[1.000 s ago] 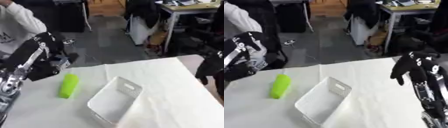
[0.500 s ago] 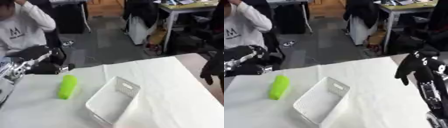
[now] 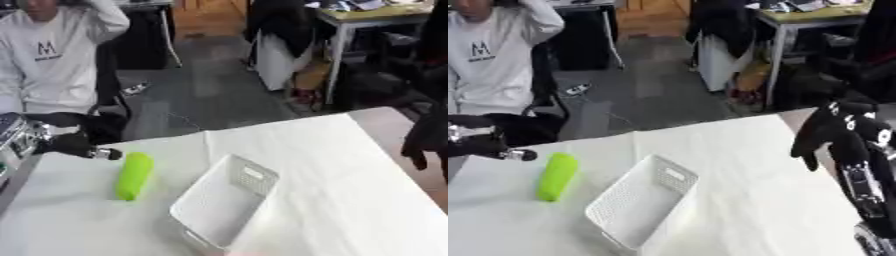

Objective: Pick up objects on the table and place them in the box.

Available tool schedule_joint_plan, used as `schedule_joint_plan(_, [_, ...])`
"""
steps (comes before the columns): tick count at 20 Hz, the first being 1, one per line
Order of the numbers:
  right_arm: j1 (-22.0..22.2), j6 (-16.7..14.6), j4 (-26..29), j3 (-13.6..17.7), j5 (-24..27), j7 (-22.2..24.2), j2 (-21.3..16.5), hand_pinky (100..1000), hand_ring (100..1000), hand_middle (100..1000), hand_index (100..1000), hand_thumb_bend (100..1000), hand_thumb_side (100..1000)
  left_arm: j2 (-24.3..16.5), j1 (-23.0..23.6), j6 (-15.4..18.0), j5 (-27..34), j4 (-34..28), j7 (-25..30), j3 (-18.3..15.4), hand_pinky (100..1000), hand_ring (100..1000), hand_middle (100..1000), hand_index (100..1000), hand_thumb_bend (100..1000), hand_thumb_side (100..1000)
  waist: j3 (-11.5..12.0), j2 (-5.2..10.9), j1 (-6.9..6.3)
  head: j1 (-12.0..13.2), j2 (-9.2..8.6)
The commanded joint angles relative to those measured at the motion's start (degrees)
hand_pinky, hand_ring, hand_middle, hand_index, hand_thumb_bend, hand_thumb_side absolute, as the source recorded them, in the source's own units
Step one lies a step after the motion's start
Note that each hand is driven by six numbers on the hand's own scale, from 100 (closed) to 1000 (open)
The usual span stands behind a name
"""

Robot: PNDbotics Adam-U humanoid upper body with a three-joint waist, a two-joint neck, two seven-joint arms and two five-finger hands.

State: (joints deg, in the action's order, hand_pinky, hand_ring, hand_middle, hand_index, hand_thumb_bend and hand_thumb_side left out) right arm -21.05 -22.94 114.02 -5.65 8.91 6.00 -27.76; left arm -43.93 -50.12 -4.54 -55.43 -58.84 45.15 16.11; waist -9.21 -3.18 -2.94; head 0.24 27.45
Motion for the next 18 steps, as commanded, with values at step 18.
schedule_joint_plan(18, [-0.87, -0.16, 0.58, -0.09, 0.15, 0.74, -1.07, 149, 393, 459, 515, 100, 679, 3.39, -4.57, 4.66, -2.37, 5.39, 5.91, -1.44, 401, 683, 768, 681, 678, 1000, -0.15, 0.72, 0.33, 0.97, 0.24])
